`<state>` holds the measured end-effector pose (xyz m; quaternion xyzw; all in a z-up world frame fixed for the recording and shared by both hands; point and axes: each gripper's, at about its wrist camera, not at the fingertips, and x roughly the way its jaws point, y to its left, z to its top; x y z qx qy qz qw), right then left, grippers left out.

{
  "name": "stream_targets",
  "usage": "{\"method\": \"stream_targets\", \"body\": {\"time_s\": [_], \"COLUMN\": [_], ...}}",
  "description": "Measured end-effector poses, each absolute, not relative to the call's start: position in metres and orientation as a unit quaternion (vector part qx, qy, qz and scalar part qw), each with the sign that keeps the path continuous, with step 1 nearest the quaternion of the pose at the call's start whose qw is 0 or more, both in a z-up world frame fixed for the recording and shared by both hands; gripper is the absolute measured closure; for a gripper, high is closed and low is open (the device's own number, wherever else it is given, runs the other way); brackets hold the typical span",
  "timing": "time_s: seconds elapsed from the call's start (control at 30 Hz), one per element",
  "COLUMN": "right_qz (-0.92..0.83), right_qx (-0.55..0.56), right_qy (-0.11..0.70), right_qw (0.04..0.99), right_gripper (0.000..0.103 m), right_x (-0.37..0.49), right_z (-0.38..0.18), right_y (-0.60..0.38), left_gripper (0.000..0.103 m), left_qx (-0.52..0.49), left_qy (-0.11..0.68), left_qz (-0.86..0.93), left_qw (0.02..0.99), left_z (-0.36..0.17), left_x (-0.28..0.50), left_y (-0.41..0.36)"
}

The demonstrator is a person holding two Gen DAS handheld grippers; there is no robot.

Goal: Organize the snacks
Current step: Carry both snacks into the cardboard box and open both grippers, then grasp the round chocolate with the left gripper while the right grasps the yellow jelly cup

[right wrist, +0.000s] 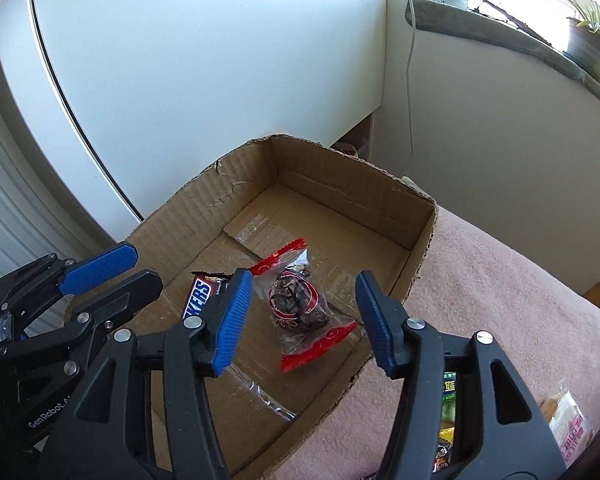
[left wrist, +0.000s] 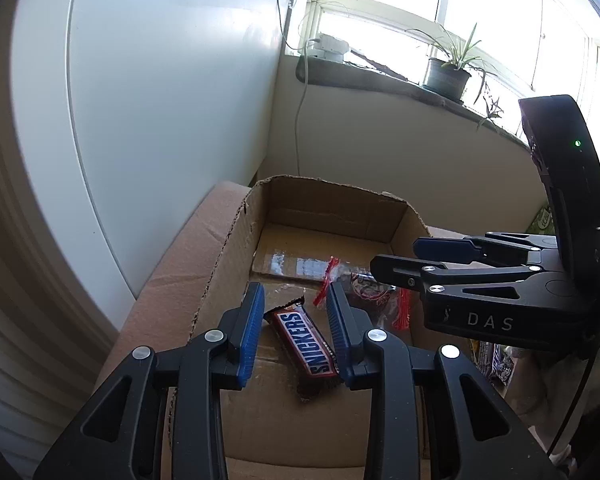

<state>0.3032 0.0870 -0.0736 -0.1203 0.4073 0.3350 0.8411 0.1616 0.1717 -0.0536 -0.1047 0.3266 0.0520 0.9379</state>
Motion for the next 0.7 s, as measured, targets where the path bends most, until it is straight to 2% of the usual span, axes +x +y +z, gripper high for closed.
{"method": "stream_targets", "body": {"time_s": [0.4,0.7], "right_qz": [0.322,0.29], "right_qx": [-0.12,-0.101], "right_qy": [0.383,0.365], "right_qw": [0.858,0.879], "right_gripper": [0.047,0.047], "right_x": [0.266,0.221], "right_z": [-0.04,-0.012], "right_y": [0.056,-0.02], "left_gripper": [0.072,0.072], "left_qx": [-0.092,-0.088], "left_qy": [0.292,0.277], "left_qz": [0.034,-0.002], "left_qw": [0.951,0.957], "left_z": [-0.021,-0.003], "left_x": [0.133,0.112], "left_y": [0.152,0.122]}}
